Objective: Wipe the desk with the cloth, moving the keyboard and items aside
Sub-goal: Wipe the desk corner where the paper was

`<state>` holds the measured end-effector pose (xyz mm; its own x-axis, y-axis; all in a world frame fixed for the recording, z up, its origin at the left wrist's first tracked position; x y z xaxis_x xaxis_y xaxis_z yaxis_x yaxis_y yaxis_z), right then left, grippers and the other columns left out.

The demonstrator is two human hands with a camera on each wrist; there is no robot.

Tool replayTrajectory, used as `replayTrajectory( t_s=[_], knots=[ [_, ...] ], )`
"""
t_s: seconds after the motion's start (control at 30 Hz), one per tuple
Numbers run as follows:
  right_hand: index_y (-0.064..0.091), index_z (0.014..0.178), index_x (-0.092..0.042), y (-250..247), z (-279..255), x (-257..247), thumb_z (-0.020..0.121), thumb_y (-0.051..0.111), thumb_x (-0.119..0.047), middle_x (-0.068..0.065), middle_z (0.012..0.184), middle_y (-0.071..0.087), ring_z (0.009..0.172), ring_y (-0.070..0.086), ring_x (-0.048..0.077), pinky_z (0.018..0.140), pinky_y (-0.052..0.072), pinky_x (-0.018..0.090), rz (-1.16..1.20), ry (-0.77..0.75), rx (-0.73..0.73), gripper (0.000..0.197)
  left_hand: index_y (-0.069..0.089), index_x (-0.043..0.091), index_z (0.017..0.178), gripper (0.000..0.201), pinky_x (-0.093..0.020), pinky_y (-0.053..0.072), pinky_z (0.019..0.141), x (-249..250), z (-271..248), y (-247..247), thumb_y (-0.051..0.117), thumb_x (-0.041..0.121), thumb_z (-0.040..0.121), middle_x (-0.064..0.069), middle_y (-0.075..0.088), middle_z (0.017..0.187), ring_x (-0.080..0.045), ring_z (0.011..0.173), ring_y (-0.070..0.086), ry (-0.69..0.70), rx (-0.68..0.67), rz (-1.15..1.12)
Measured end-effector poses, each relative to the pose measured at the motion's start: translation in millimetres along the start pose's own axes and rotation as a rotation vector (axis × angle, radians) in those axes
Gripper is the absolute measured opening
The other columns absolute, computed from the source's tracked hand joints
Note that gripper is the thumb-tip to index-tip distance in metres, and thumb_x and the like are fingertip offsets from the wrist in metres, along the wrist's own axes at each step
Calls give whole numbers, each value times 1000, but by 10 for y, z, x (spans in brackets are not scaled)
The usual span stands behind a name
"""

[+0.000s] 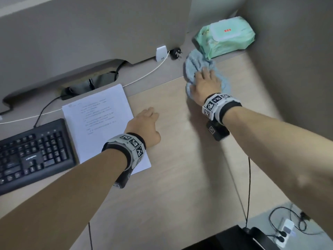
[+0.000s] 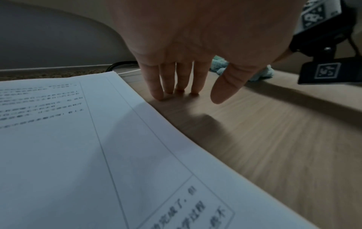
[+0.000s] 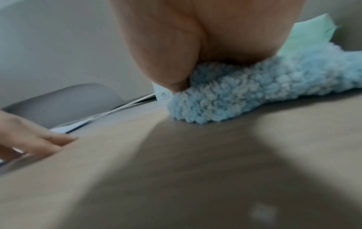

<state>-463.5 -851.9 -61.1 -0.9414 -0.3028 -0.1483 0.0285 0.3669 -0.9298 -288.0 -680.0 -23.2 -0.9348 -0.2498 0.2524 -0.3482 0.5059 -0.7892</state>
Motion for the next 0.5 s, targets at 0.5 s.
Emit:
replayTrajectory(
  t_s=[0.5],
  knots=[
    [32,148,-8,326,-1001,708,84,56,-16,23,157,22,143,20,44,119,17,47,207,225,150,68,25,15,148,72,-34,31,110,66,-15,120,52,20,81,-3,2,164,-20,150,5,28,1,121]
  ],
)
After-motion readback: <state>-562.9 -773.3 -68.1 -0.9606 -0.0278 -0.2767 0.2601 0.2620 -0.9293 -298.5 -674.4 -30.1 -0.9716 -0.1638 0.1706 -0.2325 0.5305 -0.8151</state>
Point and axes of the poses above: each hand's wrist, its own z-axis towards the middle knuckle, its own y-axis out of the palm, x = y × z, the point moved 1 cm from there along z, towards the middle knuckle
